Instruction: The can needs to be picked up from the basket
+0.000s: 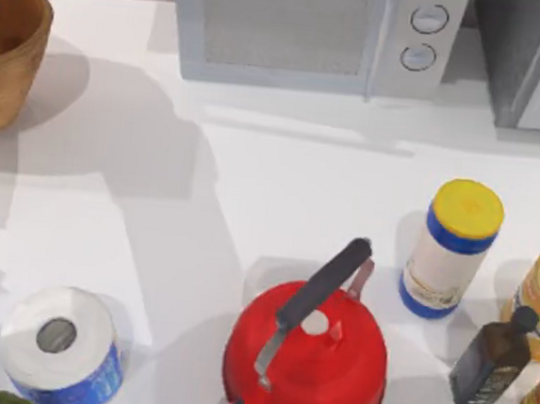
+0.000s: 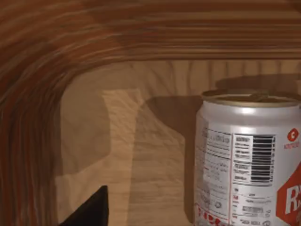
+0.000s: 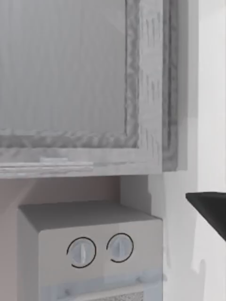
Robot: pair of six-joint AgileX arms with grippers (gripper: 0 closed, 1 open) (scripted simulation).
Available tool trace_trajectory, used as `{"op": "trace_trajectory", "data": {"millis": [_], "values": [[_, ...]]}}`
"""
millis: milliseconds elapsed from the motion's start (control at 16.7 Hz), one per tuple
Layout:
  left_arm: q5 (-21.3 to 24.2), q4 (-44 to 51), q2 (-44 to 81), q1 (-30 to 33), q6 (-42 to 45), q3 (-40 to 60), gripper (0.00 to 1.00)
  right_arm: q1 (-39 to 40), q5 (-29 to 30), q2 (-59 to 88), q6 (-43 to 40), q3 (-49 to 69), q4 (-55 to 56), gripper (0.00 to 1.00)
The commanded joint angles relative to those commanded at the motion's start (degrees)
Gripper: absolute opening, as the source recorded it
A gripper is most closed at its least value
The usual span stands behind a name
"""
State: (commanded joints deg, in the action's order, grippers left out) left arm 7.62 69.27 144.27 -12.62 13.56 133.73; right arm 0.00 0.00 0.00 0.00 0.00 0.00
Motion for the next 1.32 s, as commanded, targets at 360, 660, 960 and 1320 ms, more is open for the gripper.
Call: {"op": "trace_trajectory", "data": {"millis": [360, 660, 960, 1320], "values": [[0.0, -6.9, 2.3, 0.5, -0.4, -4.6, 1.0, 0.0, 0.0, 0.0, 0.0, 0.0, 0.0, 1.0], [0.0, -6.9, 2.3, 0.5, -0.4, -4.6, 0.85, 0.0, 0.0, 0.0, 0.0, 0.0, 0.0, 1.0], [0.0, -6.9, 2.3, 0.5, -0.4, -4.6, 0.47, 0.0, 0.0, 0.0, 0.0, 0.0, 0.0, 1.0], [0.0, -6.9, 2.3, 0.5, -0.4, -4.6, 0.02, 0.0, 0.0, 0.0, 0.0, 0.0, 0.0, 1.0]]}}
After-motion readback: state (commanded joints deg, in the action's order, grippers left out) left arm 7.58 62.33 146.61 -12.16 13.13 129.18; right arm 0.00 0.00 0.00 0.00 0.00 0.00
